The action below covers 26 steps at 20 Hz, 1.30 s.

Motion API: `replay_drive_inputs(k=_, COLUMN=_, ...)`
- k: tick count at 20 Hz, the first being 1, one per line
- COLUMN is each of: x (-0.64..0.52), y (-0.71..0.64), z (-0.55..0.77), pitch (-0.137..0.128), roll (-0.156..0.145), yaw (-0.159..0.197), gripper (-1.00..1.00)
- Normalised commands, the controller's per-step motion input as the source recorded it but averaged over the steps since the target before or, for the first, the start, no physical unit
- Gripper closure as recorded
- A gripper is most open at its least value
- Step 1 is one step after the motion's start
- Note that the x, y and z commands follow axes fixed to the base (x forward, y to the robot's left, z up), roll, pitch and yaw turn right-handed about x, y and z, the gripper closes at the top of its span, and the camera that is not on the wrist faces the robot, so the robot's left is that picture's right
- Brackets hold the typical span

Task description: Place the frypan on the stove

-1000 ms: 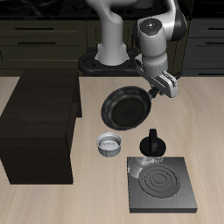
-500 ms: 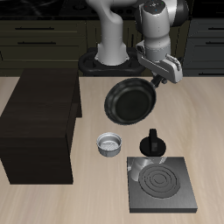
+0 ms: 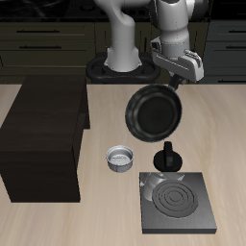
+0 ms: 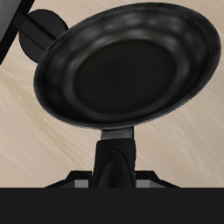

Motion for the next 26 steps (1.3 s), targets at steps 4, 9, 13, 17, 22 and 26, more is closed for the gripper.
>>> replay_drive_inputs(k=4, x=0.07, y=0.07, z=0.19, pitch=-0.033, roll=-0.005, yaw=0.057, gripper=1.0)
replay_drive_inputs(k=9, x=0.13, y=0.05, z=0.06, pitch=-0.007, roll=-0.009, yaw=0.102, gripper=1.0)
replay_drive_inputs(k=13, x=0.08, y=0.07, z=0.15, pitch=-0.018, roll=-0.002, yaw=0.037, gripper=1.0)
replay_drive_inputs(k=17, x=0.06, y=-0.02, z=0.21, pitch=-0.041, roll=-0.015, yaw=0.026, gripper=1.0)
replay_drive_inputs(k=22, x=0.02, y=0.0, z=0.28, pitch=-0.057, roll=-0.01, yaw=0.048, gripper=1.0)
replay_drive_inputs(k=26, x=0.12, y=-0.05, z=0.16, pitch=-0.038, roll=-0.04, yaw=0.097, gripper=1.0)
